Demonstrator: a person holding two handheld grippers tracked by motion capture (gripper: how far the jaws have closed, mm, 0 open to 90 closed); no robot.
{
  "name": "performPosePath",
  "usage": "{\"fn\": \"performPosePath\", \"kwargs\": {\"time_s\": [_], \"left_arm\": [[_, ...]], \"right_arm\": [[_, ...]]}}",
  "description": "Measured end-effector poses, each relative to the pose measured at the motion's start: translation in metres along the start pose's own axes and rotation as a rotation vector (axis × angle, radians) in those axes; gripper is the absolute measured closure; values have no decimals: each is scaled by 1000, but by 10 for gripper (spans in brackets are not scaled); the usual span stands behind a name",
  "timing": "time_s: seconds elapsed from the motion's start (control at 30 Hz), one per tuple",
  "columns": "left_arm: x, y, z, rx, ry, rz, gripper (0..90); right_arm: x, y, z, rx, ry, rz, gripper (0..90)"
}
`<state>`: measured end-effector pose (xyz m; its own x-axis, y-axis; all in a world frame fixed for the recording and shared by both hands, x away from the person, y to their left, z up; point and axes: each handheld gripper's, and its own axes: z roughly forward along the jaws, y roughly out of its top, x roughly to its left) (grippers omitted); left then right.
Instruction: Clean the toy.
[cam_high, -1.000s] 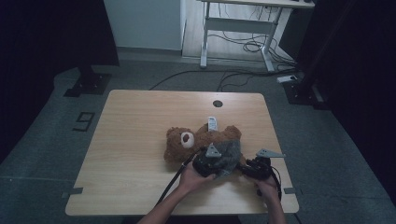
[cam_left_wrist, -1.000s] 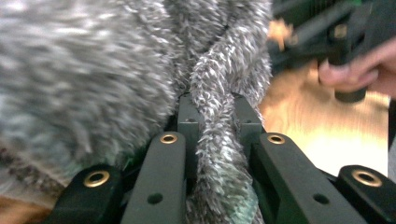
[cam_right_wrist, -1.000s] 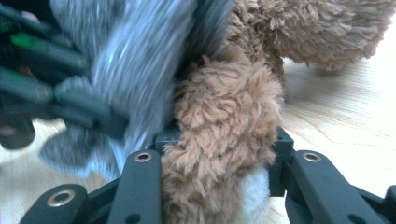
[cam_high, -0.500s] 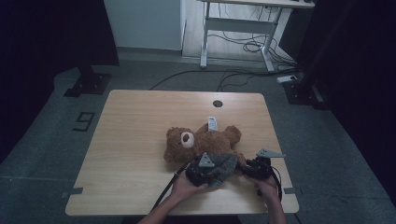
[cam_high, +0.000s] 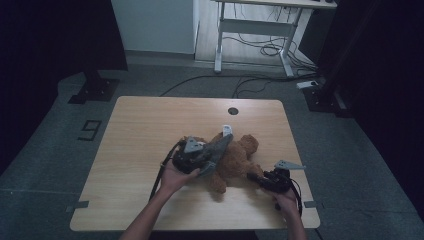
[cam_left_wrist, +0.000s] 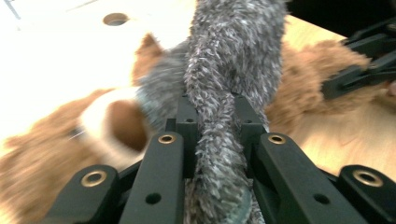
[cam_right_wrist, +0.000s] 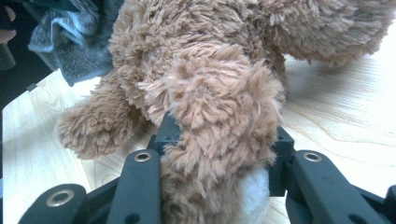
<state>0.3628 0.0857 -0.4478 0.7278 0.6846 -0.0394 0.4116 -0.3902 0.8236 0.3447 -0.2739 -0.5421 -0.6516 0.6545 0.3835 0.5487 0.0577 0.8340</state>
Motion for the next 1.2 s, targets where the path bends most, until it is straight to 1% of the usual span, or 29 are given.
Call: {"fn": "performPosePath", "kwargs": {"time_s": [0.07,0.13,0.17,0.2,0.23,0.27,0.37,0.4,0.43,0.47,0.5,0.53,0.57,0.6,0.67,0.7,0.73,0.8,0.83,0.87,0.97,1.0,1.03,1.07,1.1,1.13,1.17,1.2], "left_arm": [[9,-3,-12,-27,24,-18,772],[17,-3,-22,-36,79,-16,773],[17,-3,-22,-36,79,-16,774],[24,-6,-25,-18,108,-14,775],[26,-8,-24,-4,120,-11,775],[29,-10,-23,5,125,-17,776],[36,-18,-20,10,138,-46,778],[36,-18,-20,10,138,-46,778],[40,-23,-20,14,146,-60,779],[40,-23,-20,14,146,-60,778],[43,-27,-22,29,180,-59,779],[46,-29,-23,41,203,-60,780],[49,-32,-23,51,221,-68,780],[52,-36,-23,61,225,-78,781],[57,-45,-22,80,208,-96,781],[57,-45,-22,80,208,-96,782],[60,-53,-21,97,216,-102,782],[63,-59,-20,122,231,-105,782],[63,-59,-20,122,231,-105,782],[67,-66,-20,148,238,-115,782],[71,-70,-24,152,234,-126,782],[71,-69,-31,122,214,-136,781],[69,-66,-36,104,215,-132,782],[69,-66,-36,104,215,-132,782],[64,-55,-46,64,201,-123,782],[64,-55,-46,64,201,-123,782],[60,-48,-49,39,187,-117,782],[49,-32,-53,-1,160,-91,781]], "right_arm": [[1,0,0,0,-1,-5,603],[1,0,0,0,-3,-3,603],[1,0,0,0,-3,-3,603],[1,0,0,2,-4,-4,603],[1,0,0,3,-4,-5,603],[1,0,1,1,-4,-4,603],[1,0,1,1,-4,-4,603],[1,0,1,1,-4,-4,603],[1,0,1,1,-3,-4,602],[1,0,1,2,-2,-4,603],[1,0,1,6,-1,-7,603],[1,0,1,7,0,-7,602],[0,0,1,8,1,-7,602],[0,0,1,8,1,-7,602],[0,0,1,7,0,-6,602],[0,0,2,7,-1,-6,602],[0,0,2,8,-1,-7,602],[0,-1,2,10,-3,-5,602],[0,-1,3,10,-5,-5,602],[0,-1,3,10,-6,-4,602],[0,-1,3,9,-10,-5,602],[0,-1,3,9,-11,-5,602],[0,-1,4,9,-12,-4,602],[0,-1,4,9,-12,-4,602],[-1,-1,4,6,-12,-1,602],[-1,-1,4,5,-13,-1,602],[0,-1,4,5,-15,0,602],[0,-1,4,7,-16,-3,602]]}}
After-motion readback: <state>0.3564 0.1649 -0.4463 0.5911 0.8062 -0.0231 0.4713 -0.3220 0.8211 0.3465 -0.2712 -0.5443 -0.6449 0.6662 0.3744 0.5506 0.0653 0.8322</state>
